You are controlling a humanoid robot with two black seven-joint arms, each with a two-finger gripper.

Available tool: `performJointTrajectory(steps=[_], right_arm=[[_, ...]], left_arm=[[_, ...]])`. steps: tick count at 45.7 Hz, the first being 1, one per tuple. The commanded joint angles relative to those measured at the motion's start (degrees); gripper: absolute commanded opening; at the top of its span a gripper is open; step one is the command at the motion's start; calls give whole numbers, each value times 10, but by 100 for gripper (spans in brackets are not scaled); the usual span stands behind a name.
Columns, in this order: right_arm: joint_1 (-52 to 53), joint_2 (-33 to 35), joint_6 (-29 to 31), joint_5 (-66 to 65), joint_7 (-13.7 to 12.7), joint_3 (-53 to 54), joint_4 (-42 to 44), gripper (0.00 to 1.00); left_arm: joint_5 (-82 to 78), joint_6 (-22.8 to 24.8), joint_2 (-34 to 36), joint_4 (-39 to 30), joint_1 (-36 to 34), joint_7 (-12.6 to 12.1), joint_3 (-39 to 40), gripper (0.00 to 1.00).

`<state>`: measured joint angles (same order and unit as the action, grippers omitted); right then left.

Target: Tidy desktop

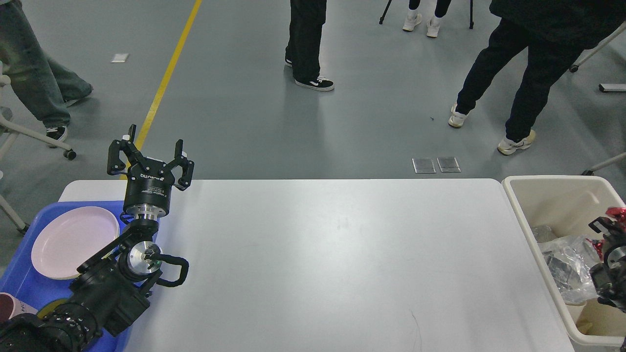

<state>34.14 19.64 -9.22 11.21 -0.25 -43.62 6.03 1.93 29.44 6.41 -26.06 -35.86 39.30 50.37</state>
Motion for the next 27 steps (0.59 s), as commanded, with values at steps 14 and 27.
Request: performJointTrajectory(steps=[14,27], right_arm=[[85,21,0,32,5,337,-108,100],[145,136,12,29,20,624,-355,100]], left_arm=[[0,0,0,0,0,0,0,97],[0,0,0,0,-1,0,0,97]])
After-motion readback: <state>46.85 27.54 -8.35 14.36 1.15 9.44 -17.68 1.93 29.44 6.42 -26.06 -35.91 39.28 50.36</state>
